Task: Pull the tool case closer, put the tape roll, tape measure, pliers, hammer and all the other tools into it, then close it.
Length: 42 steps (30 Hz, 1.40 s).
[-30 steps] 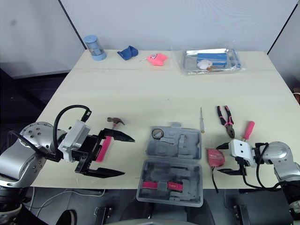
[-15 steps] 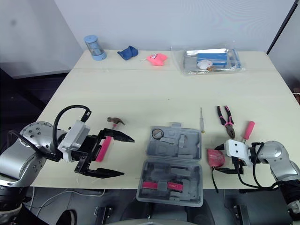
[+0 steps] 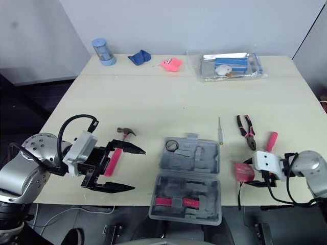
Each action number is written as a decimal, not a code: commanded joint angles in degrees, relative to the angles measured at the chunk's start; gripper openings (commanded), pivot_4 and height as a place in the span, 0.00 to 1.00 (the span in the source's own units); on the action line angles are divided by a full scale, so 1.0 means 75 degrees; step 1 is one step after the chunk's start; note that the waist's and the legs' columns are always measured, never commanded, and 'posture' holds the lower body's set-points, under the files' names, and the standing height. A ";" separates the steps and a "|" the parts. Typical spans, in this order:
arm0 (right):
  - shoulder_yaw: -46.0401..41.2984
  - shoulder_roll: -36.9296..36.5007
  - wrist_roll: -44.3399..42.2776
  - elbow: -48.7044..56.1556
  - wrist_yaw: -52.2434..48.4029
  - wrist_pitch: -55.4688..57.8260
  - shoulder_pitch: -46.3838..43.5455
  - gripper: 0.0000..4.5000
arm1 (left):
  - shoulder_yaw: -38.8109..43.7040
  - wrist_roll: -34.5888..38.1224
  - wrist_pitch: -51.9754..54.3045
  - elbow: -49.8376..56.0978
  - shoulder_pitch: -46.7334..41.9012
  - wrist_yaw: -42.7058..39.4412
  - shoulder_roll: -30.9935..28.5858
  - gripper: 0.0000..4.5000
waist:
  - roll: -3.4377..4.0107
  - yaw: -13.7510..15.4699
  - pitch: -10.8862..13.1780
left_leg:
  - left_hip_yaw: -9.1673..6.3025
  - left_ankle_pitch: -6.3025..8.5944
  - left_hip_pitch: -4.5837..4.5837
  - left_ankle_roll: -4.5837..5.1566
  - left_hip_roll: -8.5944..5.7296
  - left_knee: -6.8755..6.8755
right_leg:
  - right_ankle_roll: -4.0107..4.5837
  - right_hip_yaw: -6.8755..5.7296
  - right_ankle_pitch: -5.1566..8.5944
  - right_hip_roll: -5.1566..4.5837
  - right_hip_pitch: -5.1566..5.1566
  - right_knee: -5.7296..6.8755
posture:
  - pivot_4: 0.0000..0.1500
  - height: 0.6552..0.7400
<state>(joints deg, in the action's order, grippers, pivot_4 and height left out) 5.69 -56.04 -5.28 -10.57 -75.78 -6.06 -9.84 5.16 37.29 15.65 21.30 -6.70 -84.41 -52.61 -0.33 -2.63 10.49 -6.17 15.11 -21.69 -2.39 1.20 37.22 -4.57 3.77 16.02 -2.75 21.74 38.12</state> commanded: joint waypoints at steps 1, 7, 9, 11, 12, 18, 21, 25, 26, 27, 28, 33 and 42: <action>-0.0223 -0.0329 -0.0124 0.1100 0.0065 0.1046 -0.0200 0.65 | 0.0224 0.0055 -0.0147 0.0008 0.0077 0.0155 0.0115 1.00 | -0.0001 0.0010 0.0001 | -0.0003 0.0000 0.0001 0.0000 0.0002 -0.0001 | 0.0000 -0.0001 0.0000 0.0003 0.0000 0.0001 | 1.00 1.00; 0.0579 -0.0405 0.0278 0.2717 0.0027 0.3595 -0.1296 0.65 | 0.0353 -0.0039 -0.0373 -0.0331 0.0143 0.0276 0.0295 1.00 | 0.0001 0.0031 0.0002 | -0.0008 0.0000 -0.0006 0.0000 0.0001 0.0001 | 0.0000 -0.0007 0.0000 0.0001 0.0002 -0.0002 | 1.00 1.00; 0.0984 -0.0382 0.0544 0.2985 -0.0058 0.4117 -0.1742 0.65 | 0.0385 -0.0075 -0.0465 -0.0438 0.0150 0.0270 0.0306 1.00 | 0.0005 0.0030 0.0005 | -0.0008 0.0000 -0.0009 0.0000 0.0001 0.0001 | 0.0000 -0.0009 0.0000 -0.0001 0.0005 -0.0005 | 1.00 1.00; 0.1376 -0.0198 0.0732 0.3072 -0.0069 0.4630 -0.2335 0.65 | 0.0367 -0.0112 -0.0471 -0.0508 0.0158 0.0283 0.0280 1.00 | 0.0005 0.0030 0.0005 | -0.0010 0.0000 -0.0011 0.0000 0.0001 0.0000 | 0.0000 -0.0011 0.0000 0.0000 0.0008 -0.0005 | 1.00 1.00; 0.1573 -0.0099 0.0840 0.3073 -0.0059 0.4856 -0.2632 0.65 | 0.0350 -0.0131 -0.0454 -0.0535 0.0150 0.0287 0.0266 1.00 | 0.0004 0.0026 0.0005 | -0.0010 0.0000 -0.0011 0.0000 0.0001 -0.0001 | 0.0000 -0.0011 0.0000 0.0000 0.0008 -0.0005 | 1.00 1.00; 0.2606 0.0436 0.1505 0.3030 0.0033 0.5657 -0.3670 0.65 | 0.0376 -0.0102 -0.0265 -0.0592 0.0057 0.0384 0.0250 1.00 | 0.0004 0.0058 0.0005 | -0.0018 0.0000 -0.0027 -0.0001 0.0001 -0.0002 | 0.0001 -0.0019 0.0000 -0.0001 0.0022 -0.0007 | 1.00 1.00; 0.3203 0.0897 0.1992 0.3035 0.0250 0.6051 -0.4040 0.65 | 0.0417 -0.0161 -0.0311 -0.0701 -0.0001 0.0440 0.0251 1.00 | 0.0004 0.0032 0.0005 | -0.0020 -0.0001 -0.0046 -0.0001 -0.0001 -0.0001 | 0.0001 -0.0021 0.0000 -0.0003 0.0042 -0.0007 | 1.00 1.00; 0.3775 0.1255 0.2428 0.3091 0.0336 0.6434 -0.4283 0.65 | 0.0428 -0.0276 -0.0417 -0.0827 -0.0011 0.0446 0.0221 1.00 | 0.0004 0.0021 0.0005 | -0.0021 -0.0001 -0.0054 -0.0002 -0.0001 -0.0002 | 0.0001 -0.0022 0.0000 -0.0001 0.0060 0.0003 | 1.00 1.00; 0.3849 0.1303 0.2482 0.3097 0.0332 0.6501 -0.4319 0.65 | 0.0433 -0.0281 -0.0424 -0.0840 -0.0012 0.0446 0.0226 1.00 | 0.0005 0.0022 0.0005 | -0.0021 -0.0001 -0.0060 -0.0002 -0.0001 -0.0002 | 0.0002 -0.0021 -0.0001 -0.0002 0.0065 0.0004 | 1.00 1.00; 0.3965 0.1384 0.2601 0.3033 0.0369 0.6525 -0.4389 0.65 | 0.0436 -0.0290 -0.0432 -0.0847 -0.0003 0.0443 0.0228 1.00 | 0.0005 0.0021 0.0005 | -0.0021 -0.0001 -0.0067 -0.0002 -0.0001 -0.0001 | 0.0002 -0.0022 -0.0001 -0.0001 0.0071 0.0004 | 1.00 1.00; 0.4085 0.1468 0.2714 0.2950 0.0417 0.6556 -0.4455 0.65 | 0.0436 -0.0305 -0.0447 -0.0854 0.0011 0.0437 0.0228 1.00 | 0.0004 0.0021 0.0005 | -0.0020 -0.0002 -0.0069 -0.0003 -0.0002 -0.0001 | 0.0002 -0.0021 -0.0001 -0.0002 0.0073 0.0004 | 1.00 1.00; 0.4510 0.1678 0.3112 0.2694 0.0403 0.6718 -0.4615 0.65 | 0.0419 -0.0349 -0.0502 -0.0868 0.0048 0.0436 0.0241 1.00 | 0.0004 0.0019 0.0005 | -0.0021 -0.0003 -0.0121 -0.0005 -0.0002 0.0015 | 0.0003 -0.0021 -0.0001 -0.0002 0.0137 0.0038 | 1.00 1.00; 0.4712 0.2120 0.3408 0.2437 0.0677 0.7051 -0.4488 0.65 | 0.0404 -0.0379 -0.0534 -0.0793 0.0163 0.0470 0.0275 1.00 | 0.0005 0.0009 0.0005 | -0.0021 -0.0003 -0.0131 -0.0004 -0.0005 0.0019 | 0.0005 -0.0019 -0.0001 -0.0001 0.0159 0.0064 | 1.00 1.00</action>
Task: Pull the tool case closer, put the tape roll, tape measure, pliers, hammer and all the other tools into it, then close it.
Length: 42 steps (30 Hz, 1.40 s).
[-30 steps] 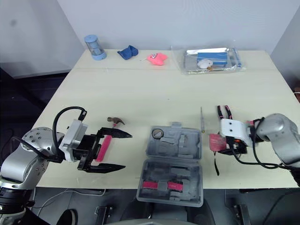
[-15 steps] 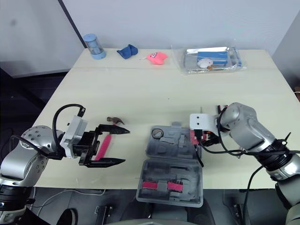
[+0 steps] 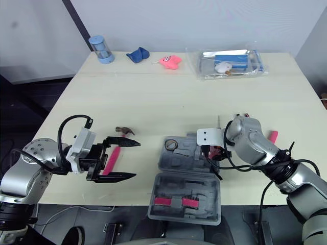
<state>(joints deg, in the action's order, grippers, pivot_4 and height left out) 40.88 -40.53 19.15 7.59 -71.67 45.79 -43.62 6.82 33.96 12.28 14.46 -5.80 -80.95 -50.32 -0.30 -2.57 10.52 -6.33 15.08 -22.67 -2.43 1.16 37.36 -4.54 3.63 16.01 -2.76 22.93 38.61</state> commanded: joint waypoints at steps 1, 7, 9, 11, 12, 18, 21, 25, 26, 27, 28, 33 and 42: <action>0.0010 0.0087 0.0139 0.0020 0.0139 0.0209 0.0050 0.65 | 0.0184 0.0064 -0.0085 0.0121 0.0049 0.0013 -0.0028 1.00 | 0.0000 0.0002 0.0000 | 0.0000 0.0000 0.0000 0.0000 0.0000 0.0000 | 0.0000 0.0000 0.0000 0.0000 0.0000 0.0000 | 1.00 1.00; 0.0008 0.0153 0.0174 -0.0022 0.0251 0.0324 0.0071 0.65 | 0.0154 0.0058 -0.0094 0.0106 0.0069 0.0012 -0.0015 1.00 | -0.0001 0.0003 -0.0001 | 0.0000 0.0000 0.0000 0.0000 -0.0001 0.0003 | 0.0000 0.0001 0.0000 -0.0001 0.0000 0.0004 | 1.00 1.00; 0.0011 0.0118 0.0183 -0.0006 0.0240 0.0292 0.0087 0.65 | 0.0138 0.0061 -0.0089 0.0108 0.0070 0.0009 -0.0006 1.00 | -0.0001 0.0001 -0.0001 | -0.0001 0.0000 0.0000 0.0000 -0.0001 0.0004 | 0.0000 0.0001 0.0000 -0.0001 0.0000 0.0005 | 1.00 1.00; 0.0016 0.0076 0.0193 0.0022 0.0230 0.0234 0.0100 0.77 | 0.0121 0.0055 -0.0091 0.0094 0.0061 0.0003 0.0001 1.00 | -0.0001 0.0001 -0.0001 | 0.0000 0.0000 0.0001 0.0000 -0.0001 0.0004 | 0.0000 0.0001 0.0000 0.0000 0.0000 0.0007 | 1.00 1.00; 0.0009 0.0054 0.0194 0.0046 0.0218 0.0232 0.0105 0.90 | 0.0114 0.0056 -0.0087 0.0092 0.0058 0.0001 0.0003 1.00 | -0.0001 0.0002 -0.0001 | -0.0001 0.0000 0.0001 0.0000 -0.0001 0.0004 | 0.0000 0.0001 0.0000 0.0000 0.0000 0.0007 | 1.00 1.00; -0.0133 -0.0074 0.0111 0.0283 0.0121 0.0395 0.0064 0.98 | 0.0091 0.0073 -0.0062 0.0115 0.0074 0.0000 0.0014 1.00 | -0.0001 0.0001 0.0000 | 0.0000 0.0000 0.0001 0.0000 -0.0002 0.0005 | 0.0000 0.0001 0.0000 -0.0001 0.0001 0.0009 | 1.00 1.00; -0.0242 -0.0176 0.0033 0.0528 0.0060 0.0555 0.0010 0.98 | 0.0093 0.0074 -0.0059 0.0127 0.0097 0.0005 0.0016 1.00 | -0.0001 0.0003 0.0000 | 0.0000 0.0000 0.0001 0.0001 -0.0002 0.0005 | 0.0000 0.0002 0.0000 -0.0001 0.0001 0.0010 | 1.00 1.00; -0.0539 -0.0299 -0.0161 0.0882 0.0064 0.0800 -0.0063 0.98 | 0.0077 0.0075 -0.0036 0.0177 0.0107 0.0042 0.0029 1.00 | -0.0001 -0.0002 0.0000 | 0.0000 0.0000 0.0001 0.0001 -0.0002 0.0005 | 0.0000 0.0002 0.0000 -0.0001 0.0002 0.0011 | 1.00 1.00; -0.0585 -0.0323 -0.0200 0.0934 0.0067 0.0845 -0.0069 0.98 | 0.0079 0.0077 -0.0032 0.0181 0.0107 0.0044 0.0029 1.00 | -0.0001 0.0001 0.0000 | 0.0000 0.0000 0.0001 0.0001 -0.0002 0.0005 | 0.0000 0.0002 0.0000 -0.0001 0.0002 0.0012 | 1.00 1.00; -0.0679 -0.0337 -0.0276 0.1007 0.0087 0.0898 -0.0057 0.98 | 0.0078 0.0077 -0.0029 0.0187 0.0108 0.0046 0.0030 1.00 | -0.0001 0.0003 0.0000 | 0.0000 0.0000 0.0001 0.0001 -0.0002 0.0005 | 0.0000 0.0002 0.0000 -0.0001 0.0002 0.0012 | 1.00 1.00; -0.0788 -0.0359 -0.0365 0.1089 0.0101 0.0964 -0.0034 0.98 | 0.0078 0.0078 -0.0025 0.0196 0.0112 0.0048 0.0032 1.00 | -0.0001 0.0003 0.0000 | -0.0001 0.0000 0.0000 0.0001 -0.0002 0.0005 | 0.0000 0.0002 0.0000 -0.0001 0.0002 0.0012 | 1.00 1.00; -0.2248 -0.0443 -0.1414 0.1508 0.0253 0.0887 0.0666 0.98 | 0.0108 0.0138 0.0044 0.0256 0.0102 0.0070 0.0023 1.00 | -0.0002 0.0021 -0.0001 | -0.0001 0.0001 -0.0002 0.0001 -0.0002 0.0005 | 0.0001 0.0002 0.0000 -0.0001 0.0002 0.0011 | 1.00 1.00; -0.4870 0.0147 -0.3128 0.1255 0.1301 -0.0909 0.2949 0.81 | 0.0161 0.0297 0.0230 0.0371 0.0028 0.0121 0.0045 1.00 | -0.0005 0.0021 -0.0003 | 0.0002 0.0001 -0.0002 0.0002 -0.0003 0.0007 | 0.0000 0.0005 0.0000 -0.0002 0.0002 0.0017 | 1.00 1.00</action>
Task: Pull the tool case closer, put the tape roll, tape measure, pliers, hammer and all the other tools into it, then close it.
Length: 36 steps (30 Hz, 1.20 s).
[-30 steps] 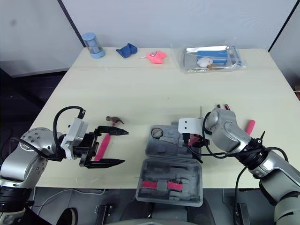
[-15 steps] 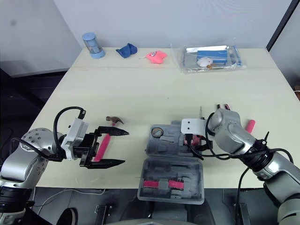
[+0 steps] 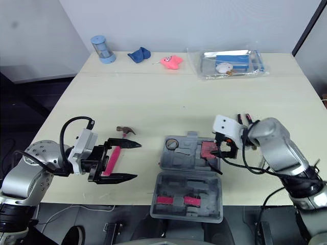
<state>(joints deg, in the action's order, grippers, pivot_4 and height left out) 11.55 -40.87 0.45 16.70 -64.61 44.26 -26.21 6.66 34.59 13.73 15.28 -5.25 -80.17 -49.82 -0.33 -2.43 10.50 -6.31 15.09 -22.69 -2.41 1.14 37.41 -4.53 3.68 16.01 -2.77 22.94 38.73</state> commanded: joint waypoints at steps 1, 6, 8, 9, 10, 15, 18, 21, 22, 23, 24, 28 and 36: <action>-0.1119 0.0287 -0.0764 0.0037 0.0471 -0.0893 0.0864 0.69 | 0.0179 0.0218 0.0042 0.0259 -0.0053 0.0012 -0.0028 1.00 | 0.0000 0.0000 0.0000 | 0.0003 0.0000 0.0001 0.0000 0.0000 0.0001 | 0.0000 0.0002 0.0000 0.0000 0.0000 0.0002 | 1.00 1.00; -0.1557 0.0959 -0.1385 -0.0505 0.0768 -0.2382 0.1559 0.58 | 0.0142 0.0226 0.0073 0.0234 -0.0148 -0.0007 -0.0030 1.00 | 0.0000 -0.0064 0.0000 | 0.0012 -0.0001 0.0014 0.0001 0.0001 0.0001 | 0.0000 0.0013 0.0000 0.0002 0.0000 0.0017 | 1.00 1.00; -0.1685 0.1306 -0.1553 -0.1050 0.0834 -0.3417 0.1782 0.58 | 0.0127 0.0237 0.0093 0.0246 -0.0184 -0.0005 -0.0022 1.00 | -0.0002 -0.0061 -0.0001 | 0.0012 -0.0001 0.0016 0.0001 0.0001 0.0001 | 0.0000 0.0013 0.0000 0.0002 -0.0001 0.0017 | 1.00 1.00; -0.1698 0.1428 -0.1621 -0.1320 0.0794 -0.3886 0.1850 0.58 | 0.0114 0.0235 0.0100 0.0237 -0.0209 -0.0009 -0.0017 1.00 | -0.0003 -0.0060 -0.0002 | 0.0012 -0.0001 0.0016 0.0001 0.0001 0.0001 | 0.0000 0.0013 0.0000 0.0002 -0.0002 0.0016 | 1.00 1.00; -0.1758 0.1620 -0.1762 -0.1576 0.0792 -0.4207 0.1889 0.58 | 0.0107 0.0239 0.0108 0.0230 -0.0227 -0.0014 -0.0014 1.00 | -0.0003 -0.0060 -0.0002 | 0.0013 -0.0001 0.0015 0.0001 0.0001 0.0001 | 0.0000 0.0013 0.0000 0.0002 -0.0002 0.0015 | 1.00 1.00; -0.1675 0.2046 -0.1988 -0.2801 0.0489 -0.5660 0.1829 0.58 | 0.0093 0.0258 0.0148 0.0231 -0.0311 -0.0008 -0.0004 1.00 | -0.0001 -0.0085 -0.0001 | 0.0014 -0.0001 0.0018 0.0000 0.0001 0.0001 | 0.0000 0.0015 0.0000 0.0002 -0.0002 0.0017 | 1.00 1.00; -0.1636 0.2179 -0.2040 -0.3545 0.0311 -0.6307 0.1720 0.58 | 0.0110 0.0273 0.0165 0.0248 -0.0328 0.0002 -0.0016 1.00 | -0.0002 -0.0129 -0.0001 | 0.0014 -0.0001 0.0019 0.0000 0.0001 0.0001 | 0.0000 0.0015 0.0000 0.0003 -0.0003 0.0017 | 1.00 1.00; -0.1604 0.2287 -0.2036 -0.4358 0.0111 -0.6844 0.1577 0.58 | 0.0149 0.0276 0.0158 0.0246 -0.0308 0.0000 -0.0045 1.00 | -0.0001 -0.0142 -0.0001 | 0.0015 -0.0002 0.0022 0.0000 0.0001 0.0001 | 0.0000 0.0016 0.0000 0.0003 -0.0003 0.0018 | 1.00 1.00; -0.1602 0.2324 -0.2018 -0.4660 0.0072 -0.7032 0.1529 0.58 | 0.0160 0.0274 0.0157 0.0252 -0.0299 0.0005 -0.0053 1.00 | -0.0001 -0.0150 -0.0001 | 0.0015 -0.0002 0.0022 -0.0001 0.0001 0.0001 | 0.0000 0.0016 0.0000 0.0003 -0.0004 0.0018 | 1.00 1.00; -0.1599 0.2345 -0.2007 -0.4877 0.0037 -0.7185 0.1491 0.58 | 0.0167 0.0273 0.0158 0.0261 -0.0291 0.0010 -0.0058 1.00 | -0.0001 -0.0163 -0.0001 | 0.0016 -0.0002 0.0023 -0.0001 0.0001 0.0001 | 0.0000 0.0016 0.0000 0.0002 -0.0004 0.0018 | 1.00 1.00; -0.1556 0.2352 -0.1946 -0.5121 -0.0002 -0.7319 0.1459 0.58 | 0.0179 0.0275 0.0160 0.0270 -0.0281 0.0015 -0.0063 1.00 | -0.0001 -0.0172 -0.0001 | 0.0016 -0.0002 0.0024 -0.0001 0.0001 0.0001 | 0.0000 0.0017 0.0000 0.0003 -0.0005 0.0019 | 1.00 1.00; -0.1407 0.2372 -0.1767 -0.5820 -0.0117 -0.7771 0.1317 0.58 | 0.0204 0.0273 0.0156 0.0291 -0.0242 0.0022 -0.0080 1.00 | -0.0001 -0.0203 -0.0001 | 0.0016 -0.0002 0.0028 -0.0001 0.0001 0.0001 | 0.0000 0.0018 0.0000 0.0003 -0.0009 0.0019 | 1.00 1.00; -0.0847 0.2226 -0.1089 -0.6787 -0.0104 -0.7979 0.0908 0.58 | 0.0198 0.0229 0.0101 0.0218 -0.0264 -0.0001 -0.0082 1.00 | -0.0005 -0.0213 -0.0005 | 0.0039 -0.0001 0.0097 0.0001 0.0002 -0.0009 | 0.0001 0.0039 0.0001 0.0004 -0.0064 0.0020 | 1.00 1.00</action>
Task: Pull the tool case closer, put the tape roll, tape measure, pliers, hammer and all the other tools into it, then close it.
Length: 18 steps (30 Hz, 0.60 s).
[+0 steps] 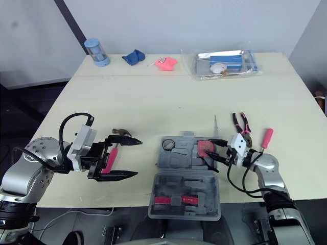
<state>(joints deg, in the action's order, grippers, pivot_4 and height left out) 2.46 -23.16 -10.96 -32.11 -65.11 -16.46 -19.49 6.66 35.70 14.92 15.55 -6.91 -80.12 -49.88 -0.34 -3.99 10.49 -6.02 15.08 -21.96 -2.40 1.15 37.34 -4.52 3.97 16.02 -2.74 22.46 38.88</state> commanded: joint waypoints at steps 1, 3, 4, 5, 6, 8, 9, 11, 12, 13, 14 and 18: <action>0.0496 -0.0228 0.0617 -0.0304 -0.0004 0.0210 -0.0035 0.58 | 0.0192 0.0070 -0.0067 0.0159 -0.0055 -0.0012 -0.0072 1.00 | -0.0009 -0.0010 -0.0006 | 0.0001 0.0000 0.0002 0.0000 0.0001 0.0000 | 0.0000 0.0001 0.0000 0.0000 -0.0001 0.0000 | 1.00 1.00; 0.0647 -0.0337 0.0810 -0.0276 0.0111 0.0447 -0.0110 0.58 | 0.0194 0.0065 -0.0073 0.0148 -0.0054 -0.0010 -0.0070 1.00 | -0.0012 -0.0005 -0.0009 | 0.0005 0.0000 0.0010 0.0000 0.0001 0.0000 | 0.0000 0.0006 0.0000 0.0001 -0.0007 0.0001 | 1.00 1.00; 0.0696 -0.0372 0.0869 -0.0237 0.0188 0.0621 -0.0156 0.58 | 0.0192 0.0063 -0.0070 0.0143 -0.0056 -0.0005 -0.0067 1.00 | -0.0013 -0.0002 -0.0009 | 0.0005 0.0000 0.0023 0.0000 0.0001 0.0000 | 0.0000 0.0006 0.0000 0.0001 -0.0020 -0.0001 | 1.00 1.00; 0.0779 -0.0435 0.0980 -0.0170 0.0253 0.0809 -0.0186 0.58 | 0.0194 0.0062 -0.0071 0.0147 -0.0043 -0.0002 -0.0066 1.00 | -0.0021 -0.0004 -0.0015 | 0.0003 0.0000 0.0028 0.0000 0.0001 -0.0002 | 0.0000 0.0006 0.0000 0.0001 -0.0028 -0.0003 | 1.00 1.00; 0.0886 -0.0508 0.1082 -0.0063 0.0288 0.1029 -0.0219 0.58 | 0.0182 0.0051 -0.0074 0.0139 -0.0042 0.0004 -0.0060 1.00 | -0.0032 -0.0007 -0.0024 | 0.0004 0.0001 0.0035 0.0001 0.0002 -0.0002 | 0.0000 0.0006 0.0000 0.0001 -0.0035 -0.0004 | 1.00 1.00; 0.1055 -0.0619 0.1235 0.0176 0.0384 0.1496 -0.0231 0.58 | 0.0176 0.0044 -0.0082 0.0142 -0.0022 0.0010 -0.0049 1.00 | -0.0050 0.0000 -0.0036 | 0.0003 0.0001 0.0043 0.0001 0.0002 -0.0002 | 0.0000 0.0006 0.0000 0.0002 -0.0043 -0.0003 | 1.00 1.00; 0.1133 -0.0663 0.1286 0.0274 0.0415 0.1735 -0.0238 0.58 | 0.0164 0.0038 -0.0082 0.0134 -0.0027 0.0015 -0.0041 1.00 | -0.0057 0.0003 -0.0042 | 0.0001 0.0001 0.0048 0.0001 0.0003 -0.0002 | 0.0000 0.0005 0.0001 0.0002 -0.0051 -0.0004 | 1.00 1.00; 0.1278 -0.0747 0.1335 0.0478 0.0410 0.2256 -0.0203 0.58 | 0.0161 0.0035 -0.0091 0.0129 -0.0015 0.0016 -0.0033 1.00 | -0.0074 0.0004 -0.0055 | 0.0001 0.0001 0.0053 0.0001 0.0003 -0.0002 | 0.0000 0.0004 0.0001 0.0003 -0.0056 -0.0005 | 1.00 1.00; 0.1368 -0.0797 0.1362 0.0560 0.0362 0.2538 -0.0185 0.58 | 0.0150 0.0025 -0.0098 0.0115 -0.0019 0.0016 -0.0026 1.00 | -0.0079 0.0004 -0.0060 | 0.0000 0.0001 0.0054 0.0001 0.0003 -0.0001 | 0.0000 0.0004 0.0001 0.0003 -0.0057 -0.0005 | 1.00 1.00; 0.1437 -0.0837 0.1377 0.0646 0.0358 0.2789 -0.0151 0.58 | 0.0153 0.0022 -0.0108 0.0114 -0.0004 0.0012 -0.0025 1.00 | -0.0082 0.0004 -0.0062 | 0.0001 0.0001 0.0055 0.0001 0.0003 -0.0001 | 0.0000 0.0004 0.0001 0.0002 -0.0058 -0.0005 | 1.00 1.00; 0.1486 -0.0867 0.1388 0.0701 0.0366 0.2974 -0.0127 0.58 | 0.0155 0.0020 -0.0114 0.0111 0.0004 0.0010 -0.0024 1.00 | -0.0087 0.0007 -0.0067 | 0.0001 0.0001 0.0056 0.0001 0.0003 -0.0002 | 0.0000 0.0004 0.0001 0.0003 -0.0059 -0.0005 | 1.00 1.00; 0.1645 -0.0961 0.1386 0.0806 0.0412 0.3779 -0.0065 0.58 | 0.0161 -0.0003 -0.0152 0.0074 0.0036 -0.0001 -0.0024 1.00 | -0.0101 0.0028 -0.0082 | -0.0003 0.0003 0.0111 0.0002 0.0003 -0.0016 | 0.0000 -0.0002 0.0003 0.0001 -0.0122 -0.0028 | 1.00 1.00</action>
<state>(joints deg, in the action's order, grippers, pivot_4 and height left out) 10.62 -29.21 -5.12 -22.05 -62.87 5.08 -23.38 6.65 35.56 14.60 15.51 -6.67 -80.13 -49.87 -1.10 -3.78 9.87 -6.03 15.10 -21.10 -2.39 1.18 37.19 -4.52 3.96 16.04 -2.73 21.53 38.66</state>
